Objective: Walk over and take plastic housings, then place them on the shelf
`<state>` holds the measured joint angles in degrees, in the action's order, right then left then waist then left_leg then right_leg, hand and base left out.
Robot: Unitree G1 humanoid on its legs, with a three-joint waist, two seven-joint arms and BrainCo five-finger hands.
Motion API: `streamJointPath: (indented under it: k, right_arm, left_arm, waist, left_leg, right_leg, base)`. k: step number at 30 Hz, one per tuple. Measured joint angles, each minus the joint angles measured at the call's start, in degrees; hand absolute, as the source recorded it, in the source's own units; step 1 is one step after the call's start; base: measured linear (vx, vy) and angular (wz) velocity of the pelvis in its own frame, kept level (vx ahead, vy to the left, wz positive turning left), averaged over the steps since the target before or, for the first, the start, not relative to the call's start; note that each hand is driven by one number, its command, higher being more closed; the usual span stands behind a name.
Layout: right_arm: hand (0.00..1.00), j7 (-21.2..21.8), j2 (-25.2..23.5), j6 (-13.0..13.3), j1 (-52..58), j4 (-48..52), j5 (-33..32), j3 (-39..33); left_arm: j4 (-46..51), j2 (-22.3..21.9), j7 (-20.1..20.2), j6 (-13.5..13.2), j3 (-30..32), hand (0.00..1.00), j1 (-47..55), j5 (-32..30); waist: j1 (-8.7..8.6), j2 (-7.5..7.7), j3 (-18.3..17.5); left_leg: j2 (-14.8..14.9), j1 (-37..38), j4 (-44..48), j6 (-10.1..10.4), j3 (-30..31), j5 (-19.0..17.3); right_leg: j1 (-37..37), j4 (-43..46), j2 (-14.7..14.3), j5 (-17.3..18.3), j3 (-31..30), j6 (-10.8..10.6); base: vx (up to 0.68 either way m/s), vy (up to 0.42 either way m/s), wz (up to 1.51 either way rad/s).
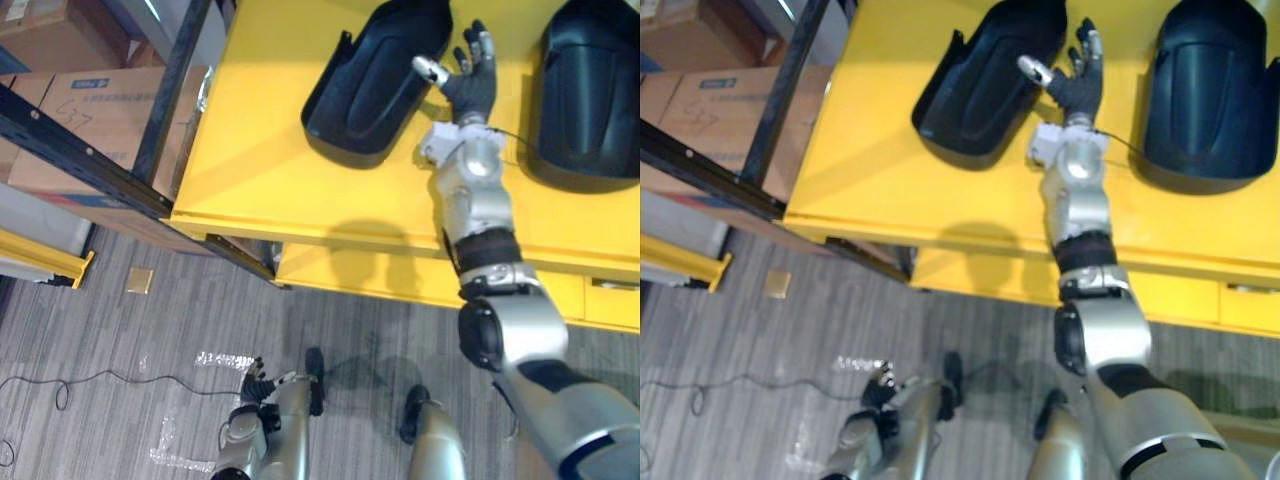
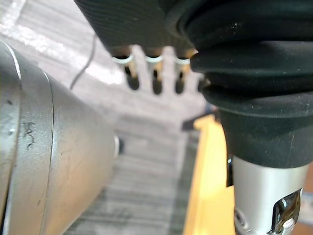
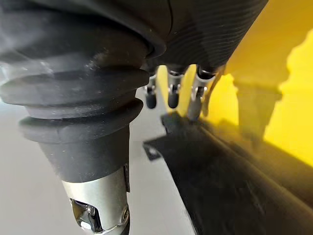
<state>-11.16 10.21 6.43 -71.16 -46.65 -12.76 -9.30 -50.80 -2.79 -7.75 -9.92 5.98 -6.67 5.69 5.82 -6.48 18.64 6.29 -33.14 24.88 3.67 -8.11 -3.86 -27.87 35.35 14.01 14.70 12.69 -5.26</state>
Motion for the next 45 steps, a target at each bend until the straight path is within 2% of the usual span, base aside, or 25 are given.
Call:
streamJointPath:
  k: [9,13,19,23,27,28,30,31,32,34,35,37,39,41,43,44,45]
  right_arm:
    - [0.00,-0.04,0.00,-0.76,-0.19,-1.54,0.06,2.31]
    - [0.00,-0.05,0.22,-2.74,-1.23,-1.86,0.09,2.34]
    - [0.00,-0.04,0.63,-4.03,-3.50,-3.65,0.16,2.34]
    - [0.00,0.04,1.90,-4.46,-4.78,-3.84,0.20,3.71]
    - [0.00,-0.05,2.26,-4.81,-4.77,-3.48,3.07,4.57]
    - [0.00,-0.15,2.29,-5.31,-3.51,-0.76,4.16,5.05]
    - [0.00,-1.08,2.84,-5.46,3.54,13.36,8.39,7.25]
    - [0.00,-1.75,3.26,-5.29,9.57,23.74,11.02,8.32]
    - [0.00,-2.09,3.55,-5.17,13.60,29.08,12.02,8.65]
    - [0.00,-2.99,3.54,-4.68,31.16,44.89,17.24,8.85]
    - [0.00,-3.04,3.38,-4.62,35.78,47.32,18.40,8.87]
    - [0.00,-2.77,2.07,-4.18,52.00,55.37,23.29,8.40]
    - [0.00,-2.67,1.03,-3.22,60.68,60.01,25.45,7.41]
    - [0.00,-2.74,0.33,-1.06,67.18,63.63,28.12,4.90]
    - [0.00,-2.87,-0.47,2.14,73.06,65.64,30.20,1.32]
    - [0.00,-2.97,-0.64,2.76,74.08,65.85,30.52,0.39]
    - [0.00,-3.35,-1.30,3.96,76.27,65.89,30.57,-1.82]
  left_arm:
    - [0.01,0.03,-0.02,-0.07,-0.04,0.00,0.28,0.00]
    - [0.01,0.04,-0.02,-0.06,-0.05,0.00,0.73,0.01]
    - [0.02,0.04,0.00,-0.07,-0.05,0.00,1.54,0.01]
    - [0.07,0.03,0.00,-0.07,-0.11,0.00,1.68,0.01]
    - [0.06,-0.04,-0.02,-0.06,-0.11,0.00,1.78,0.01]
    - [0.06,-0.05,-0.06,-0.06,-0.11,0.00,1.74,0.00]
    - [0.09,-0.12,-0.66,-0.05,-0.10,0.00,1.47,0.01]
    - [0.10,-0.16,-0.97,-0.03,-0.09,0.00,1.08,0.01]
    - [0.12,-0.16,-0.99,-0.02,-0.08,0.00,0.93,0.01]
    - [0.15,-0.46,-1.82,0.02,0.66,0.00,0.95,-0.01]
    - [0.14,-0.60,-2.20,0.03,0.95,0.00,1.10,-0.03]
    - [0.05,-0.45,-2.61,0.05,3.34,0.00,1.55,-1.78]
    - [-0.15,-0.07,-2.73,0.06,5.38,0.00,2.05,-2.24]
    - [-0.89,0.81,-3.00,0.04,5.74,0.00,2.96,-2.23]
    - [-2.95,2.53,-3.41,0.06,7.46,0.00,4.70,-2.20]
    - [-3.40,2.79,-3.52,0.06,7.97,0.00,4.94,-2.18]
    - [-4.54,3.38,-4.03,0.07,9.80,0.00,5.39,-2.17]
  waist:
    - [0.17,-0.06,-1.41]
    - [0.32,-0.06,-1.41]
    - [0.51,-0.07,-1.41]
    - [1.27,-0.08,-1.41]
    - [1.21,-0.08,-1.40]
    - [1.21,-0.07,-1.40]
    - [1.11,-0.02,-1.41]
    - [1.08,0.08,-1.38]
    - [1.05,0.35,-1.47]
    - [0.11,1.08,-1.51]
    - [-0.31,1.13,-1.53]
    - [-1.24,2.96,-2.17]
    - [-2.28,4.23,-2.57]
    - [-2.80,5.51,-2.96]
    - [-3.71,7.81,-4.62]
    - [-3.78,8.10,-4.98]
    - [-3.86,9.04,-5.64]
  left_leg:
    - [-0.25,0.02,-1.70,0.40,1.22,1.43]
    - [-0.26,0.18,-2.54,0.55,1.33,1.90]
    - [-0.29,0.17,-2.63,0.58,1.33,1.95]
    - [-0.29,0.22,-2.61,0.64,1.36,2.05]
    - [-0.31,0.73,-2.94,0.66,1.50,2.13]
    - [-0.32,1.08,-3.25,0.66,1.44,2.13]
    - [-0.08,1.27,-3.35,0.63,1.34,2.00]
    - [0.19,1.13,-3.27,0.62,1.26,1.73]
    - [0.21,1.14,-3.23,0.55,1.20,1.58]
    - [0.23,2.34,-2.71,0.18,1.34,-0.03]
    - [0.39,2.67,-2.25,0.15,1.29,-0.93]
    - [0.21,4.35,-2.19,0.28,0.43,-2.36]
    - [0.00,5.97,-2.35,0.29,0.29,-2.70]
    - [-0.32,8.39,-2.96,0.29,0.09,-2.75]
    - [-0.77,11.39,-4.69,0.31,0.10,-2.76]
    - [-0.77,11.65,-4.83,0.36,0.16,-2.80]
    - [-1.00,12.82,-5.46,0.49,0.23,-2.88]
  right_leg:
    - [0.14,-0.27,0.02,-0.03,1.09,0.04]
    - [0.23,-0.26,-0.02,-0.04,1.32,0.06]
    - [0.25,-0.29,-0.01,-0.05,1.33,0.07]
    - [0.28,-0.36,-0.06,-0.04,1.36,0.07]
    - [1.05,-0.95,-0.14,-0.05,1.60,0.07]
    - [1.40,-1.22,-0.15,-0.09,1.61,0.04]
    - [1.94,-2.06,-0.44,-0.36,1.75,0.06]
    - [2.02,-2.54,-0.70,-0.61,1.75,0.03]
    - [2.09,-2.68,-0.72,-0.62,1.75,0.01]
    - [4.37,-3.50,-0.58,-0.62,2.50,-0.05]
    - [5.34,-3.84,-0.59,-0.60,2.88,-0.08]
    - [7.47,-5.26,-0.29,-0.21,3.00,-0.72]
    - [9.27,-6.43,-0.28,-0.25,3.13,-0.93]
    - [11.96,-7.82,-0.32,-0.30,3.06,-1.01]
    - [15.10,-10.66,-0.94,-0.67,3.02,-1.57]
    - [15.72,-11.40,-1.14,-0.82,3.04,-1.79]
    - [17.36,-13.20,-1.38,-1.15,3.06,-2.20]
  base:
    - [0.01,-0.027,0.06]
    - [-0.01,-0.012,0.03]
    - [0.00,0.000,0.00]
    - [0.00,0.000,0.00]
    - [0.00,0.000,0.00]
    - [0.00,0.000,0.00]
    - [0.02,-0.005,-0.02]
    - [0.04,-0.005,-0.05]
    - [0.06,0.001,-0.02]
    - [0.08,0.010,0.06]
    - [0.10,0.024,0.03]
    - [0.11,0.035,-0.04]
    - [0.13,0.022,-0.02]
    - [0.17,0.012,-0.01]
    - [0.14,-0.023,0.00]
    - [0.13,-0.019,0.00]
    - [0.09,-0.001,0.01]
